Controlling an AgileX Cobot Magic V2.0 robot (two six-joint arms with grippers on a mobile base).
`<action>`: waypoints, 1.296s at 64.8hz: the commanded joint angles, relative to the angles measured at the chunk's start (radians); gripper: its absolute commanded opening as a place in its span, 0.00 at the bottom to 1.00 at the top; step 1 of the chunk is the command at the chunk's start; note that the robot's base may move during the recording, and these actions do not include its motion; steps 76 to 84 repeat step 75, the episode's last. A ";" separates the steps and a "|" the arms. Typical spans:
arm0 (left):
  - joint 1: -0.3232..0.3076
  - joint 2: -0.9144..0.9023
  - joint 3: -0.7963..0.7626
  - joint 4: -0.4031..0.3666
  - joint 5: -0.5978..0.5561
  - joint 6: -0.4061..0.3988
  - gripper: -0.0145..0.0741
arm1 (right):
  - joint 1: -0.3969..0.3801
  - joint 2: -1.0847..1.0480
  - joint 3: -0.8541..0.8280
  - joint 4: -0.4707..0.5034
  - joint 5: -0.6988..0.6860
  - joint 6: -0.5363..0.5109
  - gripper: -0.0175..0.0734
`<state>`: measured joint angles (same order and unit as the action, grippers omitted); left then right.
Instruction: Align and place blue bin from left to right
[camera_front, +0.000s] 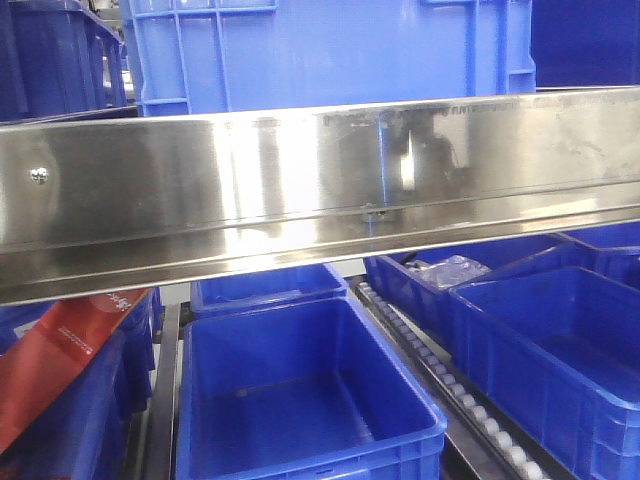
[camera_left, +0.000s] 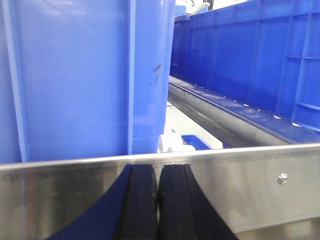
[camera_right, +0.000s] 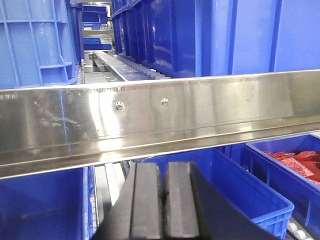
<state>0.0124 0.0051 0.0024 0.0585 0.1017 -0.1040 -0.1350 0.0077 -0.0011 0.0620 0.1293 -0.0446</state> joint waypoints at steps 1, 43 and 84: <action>0.005 -0.005 -0.002 -0.006 -0.020 0.001 0.17 | -0.003 -0.008 0.001 -0.006 -0.033 -0.009 0.11; 0.005 -0.005 -0.002 -0.006 -0.020 0.001 0.17 | -0.003 -0.008 0.001 -0.006 -0.033 -0.009 0.11; 0.005 -0.005 -0.002 -0.006 -0.020 0.001 0.17 | -0.003 -0.008 0.001 -0.006 -0.033 -0.009 0.11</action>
